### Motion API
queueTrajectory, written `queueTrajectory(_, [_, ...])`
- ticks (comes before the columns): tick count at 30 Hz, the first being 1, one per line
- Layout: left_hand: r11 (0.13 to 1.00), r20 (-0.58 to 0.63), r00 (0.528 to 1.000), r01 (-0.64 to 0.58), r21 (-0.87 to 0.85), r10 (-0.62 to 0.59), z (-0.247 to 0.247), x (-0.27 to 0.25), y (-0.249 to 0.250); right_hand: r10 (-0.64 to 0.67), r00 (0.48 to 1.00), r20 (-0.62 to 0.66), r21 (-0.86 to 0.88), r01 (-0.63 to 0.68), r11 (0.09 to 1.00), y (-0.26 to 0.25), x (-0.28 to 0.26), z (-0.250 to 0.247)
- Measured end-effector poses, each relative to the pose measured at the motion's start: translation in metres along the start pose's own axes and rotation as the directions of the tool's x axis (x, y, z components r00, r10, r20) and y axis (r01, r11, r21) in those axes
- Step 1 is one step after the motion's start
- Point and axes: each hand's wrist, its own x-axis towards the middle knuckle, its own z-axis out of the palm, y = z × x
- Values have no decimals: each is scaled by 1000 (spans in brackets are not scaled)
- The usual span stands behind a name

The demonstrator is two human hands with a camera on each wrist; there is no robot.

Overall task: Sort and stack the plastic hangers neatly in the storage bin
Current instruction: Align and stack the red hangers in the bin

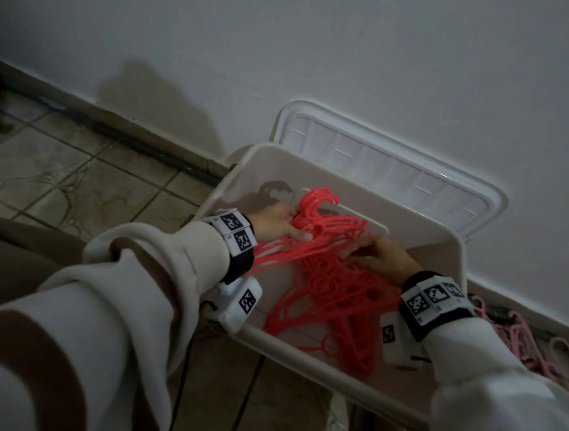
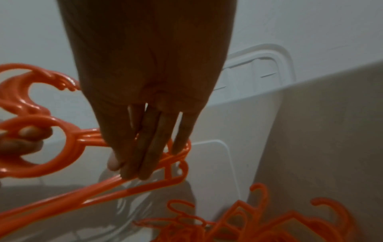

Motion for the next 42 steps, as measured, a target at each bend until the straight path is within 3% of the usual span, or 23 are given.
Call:
queueTrajectory(3, [998,-137,990,-27,-61,18,-2,7,-5,137,990,35,-223,-126,967,10,-1,-1])
queueTrajectory(5, [996,-174,985,-28,-80,14,0,10,-6,281,957,78,-383,-231,894,19,-1,7])
queueTrajectory(7, [998,-136,991,-26,-61,17,3,10,-5,416,907,60,-488,-337,805,28,0,20])
queueTrajectory(10, [999,-64,998,-15,-32,12,7,9,0,485,874,34,-599,-370,710,34,5,34])
queueTrajectory(13, [999,-75,997,9,-42,-12,7,11,-2,497,867,23,-615,-380,691,29,10,38])
queueTrajectory(21, [998,-109,992,62,-29,-65,1,12,-7,396,918,-11,-407,-366,837,20,9,43])
queueTrajectory(28, [997,-170,983,73,-17,-75,-3,10,-8,469,875,-119,-512,-459,726,13,9,53])
queueTrajectory(36, [997,-160,985,69,32,-63,-10,12,-11,488,847,-209,-552,-514,656,23,7,44])
queueTrajectory(42, [997,-158,985,70,10,-68,-11,12,-8,508,839,-196,-498,-531,686,28,-3,31])
